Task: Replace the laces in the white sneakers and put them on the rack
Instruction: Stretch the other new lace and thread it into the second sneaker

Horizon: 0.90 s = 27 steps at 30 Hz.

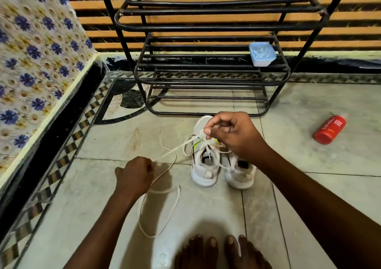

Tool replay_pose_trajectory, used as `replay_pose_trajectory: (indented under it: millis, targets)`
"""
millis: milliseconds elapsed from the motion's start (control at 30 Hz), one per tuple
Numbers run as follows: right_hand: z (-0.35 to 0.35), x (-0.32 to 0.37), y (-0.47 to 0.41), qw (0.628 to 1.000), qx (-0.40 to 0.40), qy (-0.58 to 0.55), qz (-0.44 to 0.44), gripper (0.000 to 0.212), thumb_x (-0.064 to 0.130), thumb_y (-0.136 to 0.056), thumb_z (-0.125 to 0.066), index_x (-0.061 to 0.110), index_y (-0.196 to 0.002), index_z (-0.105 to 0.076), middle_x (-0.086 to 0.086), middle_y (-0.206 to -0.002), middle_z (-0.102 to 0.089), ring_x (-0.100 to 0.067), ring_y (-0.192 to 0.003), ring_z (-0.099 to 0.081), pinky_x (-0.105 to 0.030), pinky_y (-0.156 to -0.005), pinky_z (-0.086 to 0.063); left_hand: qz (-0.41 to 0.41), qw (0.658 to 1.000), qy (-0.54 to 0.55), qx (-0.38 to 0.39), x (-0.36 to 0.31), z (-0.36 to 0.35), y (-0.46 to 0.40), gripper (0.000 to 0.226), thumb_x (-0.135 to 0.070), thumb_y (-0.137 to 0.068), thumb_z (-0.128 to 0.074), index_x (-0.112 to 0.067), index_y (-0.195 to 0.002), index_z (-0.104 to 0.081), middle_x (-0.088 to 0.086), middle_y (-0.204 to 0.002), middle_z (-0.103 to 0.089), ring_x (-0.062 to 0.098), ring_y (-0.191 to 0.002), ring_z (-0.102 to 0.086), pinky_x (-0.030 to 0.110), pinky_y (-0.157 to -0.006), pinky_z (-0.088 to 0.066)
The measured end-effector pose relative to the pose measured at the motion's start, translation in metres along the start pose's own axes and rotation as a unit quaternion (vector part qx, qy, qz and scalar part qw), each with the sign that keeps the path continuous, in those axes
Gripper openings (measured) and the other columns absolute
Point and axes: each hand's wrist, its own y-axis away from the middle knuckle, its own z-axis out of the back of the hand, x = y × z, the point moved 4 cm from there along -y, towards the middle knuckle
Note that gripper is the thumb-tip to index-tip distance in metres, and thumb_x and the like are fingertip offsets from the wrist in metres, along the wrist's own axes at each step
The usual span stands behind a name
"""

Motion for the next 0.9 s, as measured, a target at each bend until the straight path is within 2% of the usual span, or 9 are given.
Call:
replay_pose_trajectory:
  millis: [67, 133, 200, 233, 333, 567, 667, 800, 900]
  targets:
    - [-0.007, -0.003, 0.001, 1.000, 0.016, 0.005, 0.005, 0.002, -0.001, -0.090, -0.071, -0.003, -0.089, -0.070, -0.014, -0.075, -0.072, -0.002, -0.053, -0.058, -0.016, -0.054, -0.042, -0.024, 0.994, 0.096, 0.039, -0.008, -0.006, 0.002, 0.038, -0.037, -0.091, -0.074, -0.033, -0.127, -0.063, -0.015, -0.125, -0.064, 0.015, -0.125, -0.059, 0.042, -0.101, -0.040]
    - [-0.019, -0.003, 0.002, 0.999, 0.049, 0.007, 0.015, 0.002, 0.001, -0.091, -0.071, -0.002, -0.092, -0.071, -0.013, -0.077, -0.074, -0.015, -0.062, -0.067, -0.021, -0.059, -0.049, -0.128, 0.939, 0.315, 0.049, -0.039, -0.003, 0.011, 0.066, -0.036, -0.083, -0.086, -0.038, -0.141, -0.054, -0.021, -0.131, -0.065, 0.002, -0.127, -0.058, 0.027, -0.105, -0.045]
    - [-0.028, -0.003, 0.002, 0.996, 0.082, 0.005, 0.028, 0.003, 0.002, -0.093, -0.069, 0.000, -0.095, -0.071, -0.011, -0.080, -0.075, -0.025, -0.072, -0.071, -0.025, -0.065, -0.052, -0.212, 0.864, 0.449, 0.082, -0.074, 0.006, 0.021, 0.043, -0.018, -0.091, -0.078, -0.025, -0.131, -0.064, -0.015, -0.113, -0.072, 0.001, -0.110, -0.066, 0.018, -0.092, -0.050]
    - [-0.027, -0.004, 0.001, 0.996, 0.083, 0.007, 0.033, 0.004, 0.001, -0.093, -0.069, 0.000, -0.096, -0.072, -0.012, -0.081, -0.075, -0.022, -0.075, -0.072, -0.024, -0.068, -0.052, -0.223, 0.856, 0.462, 0.068, -0.084, 0.007, 0.022, 0.021, -0.012, -0.097, -0.071, -0.017, -0.118, -0.071, -0.012, -0.096, -0.072, 0.004, -0.093, -0.068, 0.022, -0.083, -0.052]
    - [-0.012, -0.011, -0.001, 0.998, 0.050, 0.022, 0.030, 0.004, -0.002, -0.091, -0.069, -0.003, -0.095, -0.071, -0.014, -0.078, -0.074, -0.012, -0.071, -0.069, -0.017, -0.071, -0.049, -0.189, 0.883, 0.429, -0.025, -0.074, 0.004, 0.009, 0.024, -0.012, -0.104, -0.060, -0.014, -0.089, -0.079, -0.013, -0.071, -0.060, 0.004, -0.064, -0.053, 0.025, -0.067, -0.039]
    - [0.016, -0.043, 0.003, 0.991, 0.017, 0.132, -0.001, 0.007, 0.002, -0.090, -0.071, 0.008, -0.090, -0.073, -0.002, -0.075, -0.075, -0.013, -0.077, -0.073, -0.015, -0.079, -0.050, -0.065, 0.965, 0.233, -0.101, -0.001, -0.039, -0.021, 0.024, -0.031, -0.104, -0.059, -0.028, -0.083, -0.069, -0.002, -0.077, -0.055, 0.027, -0.081, -0.061, 0.039, -0.068, -0.046]
    - [0.014, -0.047, 0.004, 0.986, 0.002, 0.166, -0.002, 0.008, 0.004, -0.090, -0.071, 0.011, -0.089, -0.073, 0.003, -0.075, -0.074, -0.009, -0.078, -0.071, -0.015, -0.079, -0.048, -0.092, 0.975, 0.195, -0.051, 0.016, -0.064, -0.027, 0.008, -0.033, -0.101, -0.063, -0.036, -0.097, -0.069, -0.005, -0.083, -0.057, 0.024, -0.086, -0.061, 0.033, -0.069, -0.041]
    - [0.002, -0.047, 0.006, 0.982, 0.025, 0.188, 0.002, 0.009, 0.006, -0.089, -0.071, 0.014, -0.088, -0.073, 0.003, -0.078, -0.075, -0.010, -0.081, -0.071, -0.025, -0.081, -0.053, -0.078, 0.979, 0.172, 0.080, 0.028, -0.102, -0.025, 0.080, -0.057, -0.065, -0.088, -0.038, -0.133, -0.049, 0.000, -0.115, -0.045, 0.008, -0.098, -0.051, 0.031, -0.087, -0.050]
    - [-0.008, -0.048, 0.007, 0.980, 0.048, 0.195, 0.002, 0.006, 0.009, -0.087, -0.071, 0.014, -0.089, -0.074, 0.004, -0.082, -0.074, -0.010, -0.084, -0.070, -0.033, -0.083, -0.055, -0.075, 0.984, 0.144, 0.072, 0.032, -0.115, -0.023, 0.078, -0.042, -0.067, -0.093, -0.028, -0.130, -0.050, 0.000, -0.114, -0.034, 0.022, -0.102, -0.051, 0.037, -0.092, -0.051]
